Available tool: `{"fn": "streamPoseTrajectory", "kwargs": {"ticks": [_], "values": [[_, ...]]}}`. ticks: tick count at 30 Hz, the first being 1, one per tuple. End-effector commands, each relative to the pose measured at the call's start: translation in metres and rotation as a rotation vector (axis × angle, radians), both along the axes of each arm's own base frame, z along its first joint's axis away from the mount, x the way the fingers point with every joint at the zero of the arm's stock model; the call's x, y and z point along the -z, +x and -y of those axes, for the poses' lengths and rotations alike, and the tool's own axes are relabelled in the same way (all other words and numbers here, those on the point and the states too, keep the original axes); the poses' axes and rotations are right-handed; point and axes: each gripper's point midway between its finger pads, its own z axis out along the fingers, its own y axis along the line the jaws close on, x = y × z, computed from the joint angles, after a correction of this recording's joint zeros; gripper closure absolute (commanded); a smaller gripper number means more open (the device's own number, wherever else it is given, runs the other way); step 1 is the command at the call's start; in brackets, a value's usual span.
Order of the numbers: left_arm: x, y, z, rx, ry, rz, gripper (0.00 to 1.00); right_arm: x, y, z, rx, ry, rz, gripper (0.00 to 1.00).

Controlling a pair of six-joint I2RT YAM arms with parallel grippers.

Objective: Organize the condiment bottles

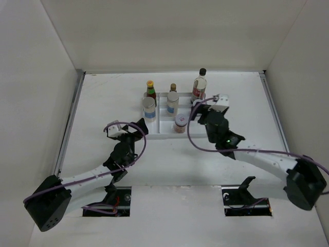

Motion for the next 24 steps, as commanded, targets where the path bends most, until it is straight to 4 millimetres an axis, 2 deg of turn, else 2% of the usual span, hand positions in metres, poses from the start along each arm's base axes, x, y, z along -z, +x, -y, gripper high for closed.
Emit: {"fn": "streamPoseTrajectory", "kwargs": {"ticks": [1, 3, 5, 6, 9, 13, 16, 18, 20, 24], "values": [[-0.004, 0.0, -0.013, -0.059, -0.027, 0.014, 0.0, -0.035, 0.006, 0.06, 0.129, 0.115, 0.109, 0.0], [-0.003, 0.0, -0.02, -0.088, -0.027, 0.012, 0.0, -0.032, 0.007, 0.109, 0.252, 0.161, 0.128, 0.0], [-0.001, 0.001, -0.029, -0.118, -0.023, 0.006, 0.0, -0.019, 0.006, 0.15, 0.368, 0.233, 0.125, 0.0], [0.001, 0.001, -0.032, -0.13, -0.019, 0.0, 0.0, -0.012, 0.007, 0.164, 0.403, 0.262, 0.115, 0.0], [0.009, 0.006, -0.043, -0.159, -0.017, -0.025, 0.0, 0.006, 0.008, 0.185, 0.444, 0.325, 0.082, 0.0], [0.031, 0.016, -0.057, -0.182, -0.032, -0.109, 0.0, 0.027, 0.005, 0.194, 0.498, 0.417, 0.071, 0.0], [0.053, 0.016, -0.082, -0.26, -0.077, -0.216, 0.0, 0.036, 0.003, 0.196, 0.51, 0.455, 0.084, 0.0], [0.06, 0.016, -0.093, -0.299, -0.079, -0.287, 0.0, 0.043, 0.002, 0.196, 0.513, 0.47, 0.081, 0.0], [0.062, 0.017, -0.096, -0.305, -0.064, -0.344, 0.0, 0.05, 0.003, 0.195, 0.52, 0.479, 0.068, 0.0], [0.065, 0.017, -0.087, -0.259, -0.04, -0.432, 0.0, 0.056, 0.012, 0.189, 0.507, 0.48, 0.038, 0.0]]}}
